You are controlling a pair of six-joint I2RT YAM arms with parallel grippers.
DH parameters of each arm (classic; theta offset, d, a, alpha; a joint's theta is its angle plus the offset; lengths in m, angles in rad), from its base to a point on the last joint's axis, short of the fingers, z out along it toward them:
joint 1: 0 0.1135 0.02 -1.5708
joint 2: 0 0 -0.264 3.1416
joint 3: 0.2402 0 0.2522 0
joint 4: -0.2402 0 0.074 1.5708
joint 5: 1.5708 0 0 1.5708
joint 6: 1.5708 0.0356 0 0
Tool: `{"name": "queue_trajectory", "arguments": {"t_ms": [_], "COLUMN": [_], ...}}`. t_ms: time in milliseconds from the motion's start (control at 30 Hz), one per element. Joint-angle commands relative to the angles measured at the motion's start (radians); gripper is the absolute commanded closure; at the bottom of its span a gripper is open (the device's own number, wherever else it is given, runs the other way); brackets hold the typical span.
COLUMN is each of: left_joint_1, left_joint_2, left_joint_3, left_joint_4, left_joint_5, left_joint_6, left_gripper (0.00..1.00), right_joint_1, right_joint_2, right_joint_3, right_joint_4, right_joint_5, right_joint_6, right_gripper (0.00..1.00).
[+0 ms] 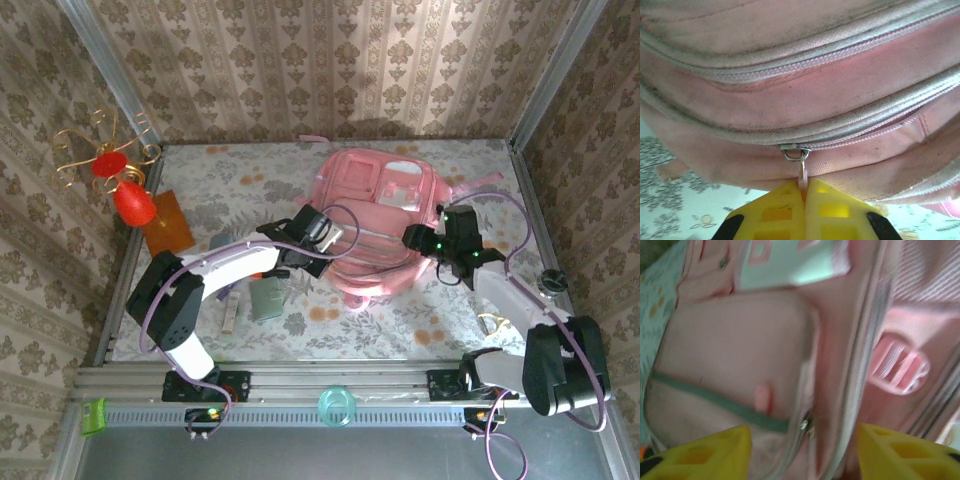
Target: Pack the student bag
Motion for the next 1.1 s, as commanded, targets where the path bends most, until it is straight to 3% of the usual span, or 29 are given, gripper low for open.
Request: {"name": "queue_trajectory", "arguments": {"t_ms": [0, 167, 333, 400, 467, 533, 600, 833, 1067], "left_joint_1": [-0.020, -0.045, -0.062, -0.063, -0.062, -0.062, -0.058, -0.015, 0.027], "left_joint_2": [-0.011, -0.014, -0.025, -0.033, -0.031, -0.023, -0.015, -0.029, -0.032], "left_joint_3": [0.043, 0.044, 0.014, 0.009, 0.012, 0.017, 0.023, 0.007, 0.013], "left_joint_4": [0.016, 0.016, 0.030, 0.020, 0.006, -0.019, -0.047, -0.096, -0.125], "left_joint_5": [0.069, 0.064, 0.040, 0.007, -0.013, -0.056, -0.116, -0.227, -0.296], "left_joint_6": [-0.023, -0.027, -0.025, -0.016, -0.002, 0.018, 0.038, 0.085, 0.134], "left_gripper": [1.00, 1.00, 1.00, 1.00, 1.00, 1.00, 1.00, 1.00, 1.00], "right_joint_1": [0.037, 0.042, 0.042, 0.039, 0.033, 0.017, -0.012, -0.159, -0.220], "right_joint_2": [0.010, 0.131, 0.219, 0.223, 0.209, 0.191, 0.172, 0.099, 0.113], "right_joint_3": [-0.040, -0.018, -0.023, -0.041, -0.068, -0.085, -0.082, -0.015, 0.094], "right_joint_4": [0.012, 0.059, 0.121, 0.144, 0.195, 0.220, 0.194, 0.005, -0.165], "right_joint_5": [-0.050, 0.000, 0.011, 0.018, 0.017, 0.009, 0.002, -0.092, -0.130], "right_joint_6": [0.048, 0.076, 0.107, 0.112, 0.116, 0.114, 0.097, -0.030, -0.145], "right_gripper": [0.31, 0.19, 0.18, 0.28, 0.53, 0.85, 1.00, 1.00, 1.00]}}
